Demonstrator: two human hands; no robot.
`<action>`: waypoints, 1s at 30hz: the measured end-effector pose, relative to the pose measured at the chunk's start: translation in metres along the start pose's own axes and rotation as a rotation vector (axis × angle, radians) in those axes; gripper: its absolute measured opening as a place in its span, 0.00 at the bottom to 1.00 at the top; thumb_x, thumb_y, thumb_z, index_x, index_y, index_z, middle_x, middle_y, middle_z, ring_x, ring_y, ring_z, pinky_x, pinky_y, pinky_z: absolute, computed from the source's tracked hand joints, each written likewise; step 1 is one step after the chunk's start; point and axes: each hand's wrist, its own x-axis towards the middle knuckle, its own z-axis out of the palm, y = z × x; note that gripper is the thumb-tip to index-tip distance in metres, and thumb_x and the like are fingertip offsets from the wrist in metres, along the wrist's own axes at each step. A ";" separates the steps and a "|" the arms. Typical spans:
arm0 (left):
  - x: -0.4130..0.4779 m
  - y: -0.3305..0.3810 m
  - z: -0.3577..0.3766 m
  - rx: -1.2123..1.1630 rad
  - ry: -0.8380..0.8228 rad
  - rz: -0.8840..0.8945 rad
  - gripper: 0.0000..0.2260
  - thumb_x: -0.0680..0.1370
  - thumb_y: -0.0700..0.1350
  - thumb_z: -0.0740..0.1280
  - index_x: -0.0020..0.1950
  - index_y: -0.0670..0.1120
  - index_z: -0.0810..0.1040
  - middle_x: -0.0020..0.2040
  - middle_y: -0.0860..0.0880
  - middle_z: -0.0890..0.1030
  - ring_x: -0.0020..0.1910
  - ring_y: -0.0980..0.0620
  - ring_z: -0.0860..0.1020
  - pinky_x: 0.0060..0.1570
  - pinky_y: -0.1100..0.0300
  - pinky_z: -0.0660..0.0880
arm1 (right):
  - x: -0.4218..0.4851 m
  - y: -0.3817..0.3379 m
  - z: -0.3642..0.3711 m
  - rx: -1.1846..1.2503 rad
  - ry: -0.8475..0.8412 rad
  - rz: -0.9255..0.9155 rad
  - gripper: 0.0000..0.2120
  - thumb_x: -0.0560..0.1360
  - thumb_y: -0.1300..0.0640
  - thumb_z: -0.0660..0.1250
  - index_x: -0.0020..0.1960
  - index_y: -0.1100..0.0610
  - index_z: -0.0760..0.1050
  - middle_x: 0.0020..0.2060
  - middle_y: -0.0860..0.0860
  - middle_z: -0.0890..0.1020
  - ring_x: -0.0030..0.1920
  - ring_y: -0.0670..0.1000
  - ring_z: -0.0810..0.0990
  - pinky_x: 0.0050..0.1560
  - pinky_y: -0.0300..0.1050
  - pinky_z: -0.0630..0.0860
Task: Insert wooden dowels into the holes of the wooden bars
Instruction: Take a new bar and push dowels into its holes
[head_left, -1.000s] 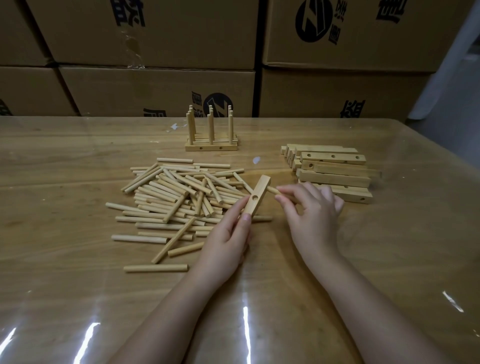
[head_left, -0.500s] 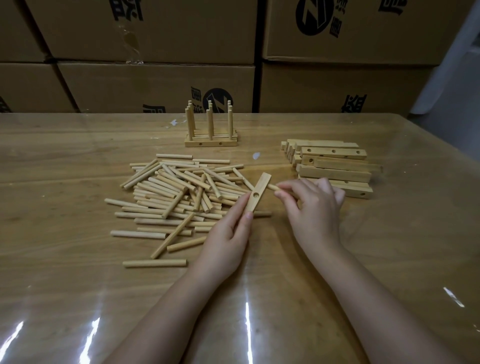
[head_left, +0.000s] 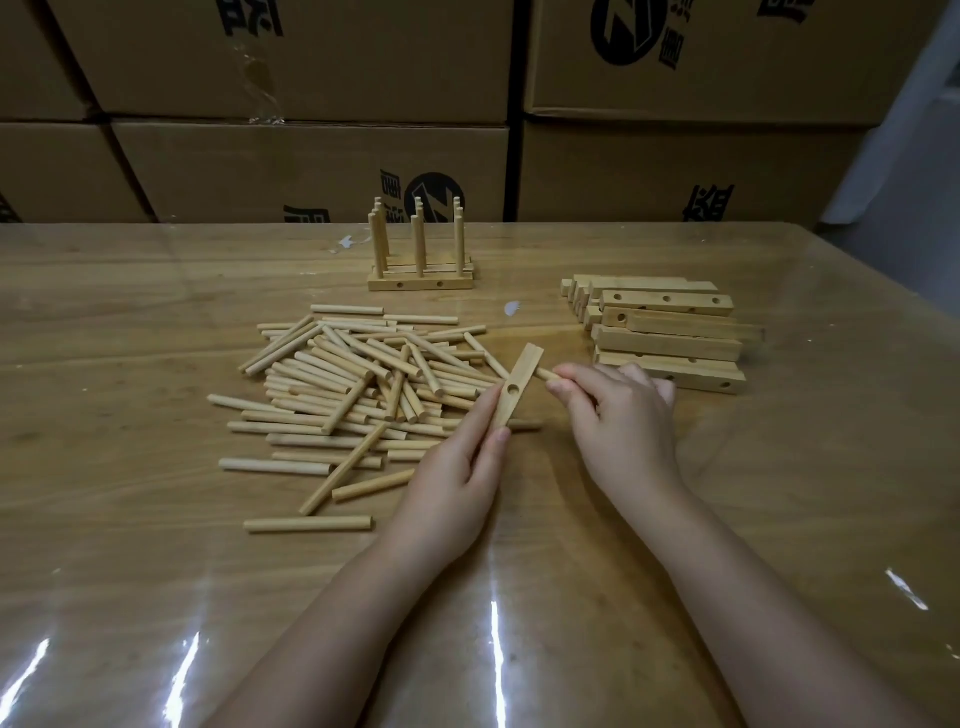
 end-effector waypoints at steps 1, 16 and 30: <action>0.001 0.000 -0.001 0.023 0.008 0.016 0.19 0.81 0.49 0.59 0.64 0.71 0.58 0.66 0.53 0.75 0.63 0.52 0.73 0.62 0.61 0.69 | 0.000 0.000 0.001 0.039 -0.005 0.021 0.09 0.76 0.52 0.65 0.53 0.51 0.81 0.44 0.47 0.84 0.49 0.53 0.75 0.45 0.42 0.52; 0.004 0.002 -0.008 -0.186 -0.012 0.009 0.18 0.81 0.43 0.58 0.61 0.68 0.68 0.38 0.49 0.79 0.29 0.57 0.76 0.29 0.68 0.70 | -0.005 -0.006 0.009 -0.031 0.030 -0.073 0.09 0.77 0.57 0.63 0.50 0.62 0.78 0.40 0.54 0.79 0.41 0.56 0.78 0.35 0.41 0.66; 0.004 0.004 -0.007 -0.011 -0.007 0.097 0.20 0.81 0.47 0.60 0.67 0.69 0.60 0.61 0.75 0.64 0.60 0.83 0.59 0.58 0.83 0.56 | -0.005 -0.014 0.000 -0.007 -0.024 -0.075 0.06 0.77 0.59 0.62 0.47 0.57 0.78 0.41 0.50 0.81 0.38 0.55 0.78 0.31 0.43 0.67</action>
